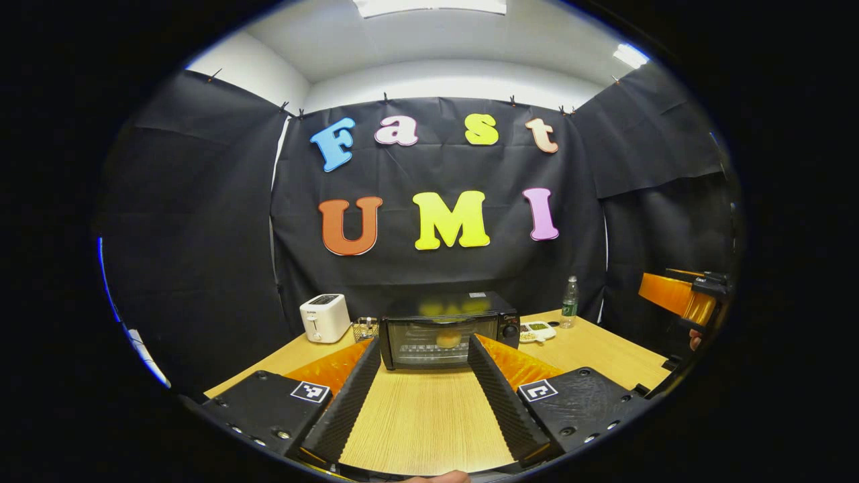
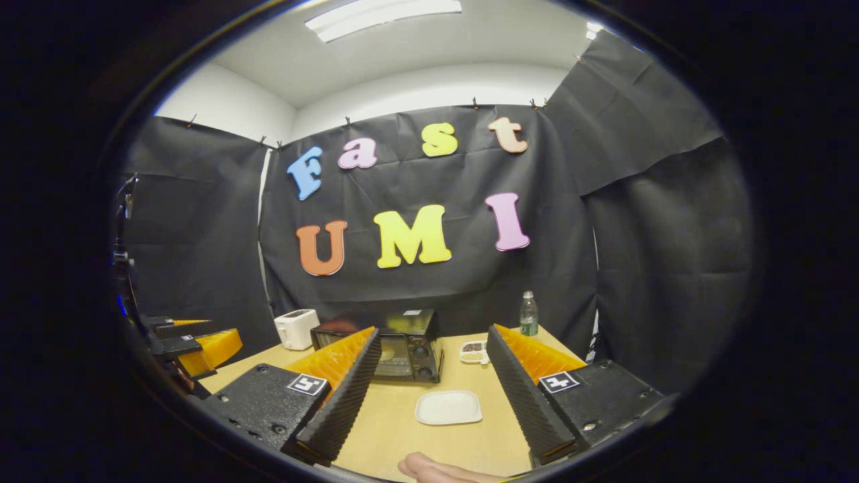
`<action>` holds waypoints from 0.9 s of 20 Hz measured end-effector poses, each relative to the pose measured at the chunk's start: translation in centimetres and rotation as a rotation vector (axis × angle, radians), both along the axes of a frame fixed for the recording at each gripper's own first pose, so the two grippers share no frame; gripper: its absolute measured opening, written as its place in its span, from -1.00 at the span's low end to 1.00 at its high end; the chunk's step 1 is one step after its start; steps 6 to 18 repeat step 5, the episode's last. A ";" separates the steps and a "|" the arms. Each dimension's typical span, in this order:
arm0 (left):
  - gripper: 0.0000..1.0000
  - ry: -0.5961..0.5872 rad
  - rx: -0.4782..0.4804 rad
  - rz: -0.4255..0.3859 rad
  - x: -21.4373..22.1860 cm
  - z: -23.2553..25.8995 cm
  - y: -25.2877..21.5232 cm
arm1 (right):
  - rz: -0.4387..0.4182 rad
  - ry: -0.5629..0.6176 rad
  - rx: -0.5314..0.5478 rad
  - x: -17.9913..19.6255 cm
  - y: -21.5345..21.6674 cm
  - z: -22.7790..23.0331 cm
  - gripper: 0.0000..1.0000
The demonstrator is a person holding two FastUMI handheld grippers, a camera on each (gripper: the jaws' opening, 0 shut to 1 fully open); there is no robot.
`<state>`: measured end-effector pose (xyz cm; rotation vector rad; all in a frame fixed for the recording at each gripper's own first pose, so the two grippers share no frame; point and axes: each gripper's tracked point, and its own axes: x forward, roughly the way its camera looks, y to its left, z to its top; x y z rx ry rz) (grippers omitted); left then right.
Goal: Open the electric oven with the left hand, put the food in, and close the electric oven.
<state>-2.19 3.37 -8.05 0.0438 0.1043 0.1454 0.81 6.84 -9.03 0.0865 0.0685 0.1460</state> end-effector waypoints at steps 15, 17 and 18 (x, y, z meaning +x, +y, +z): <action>0.60 -0.004 -0.010 -0.002 -0.8 0.0 0.6 | 0.009 -0.018 -0.022 -0.5 0.9 0.5 0.93; 0.60 -0.004 -0.010 -0.002 -0.8 0.0 0.6 | 0.009 -0.018 -0.022 -0.5 0.9 0.5 0.93; 0.60 -0.004 -0.010 -0.002 -0.8 0.0 0.6 | 0.009 -0.018 -0.022 -0.5 0.9 0.5 0.93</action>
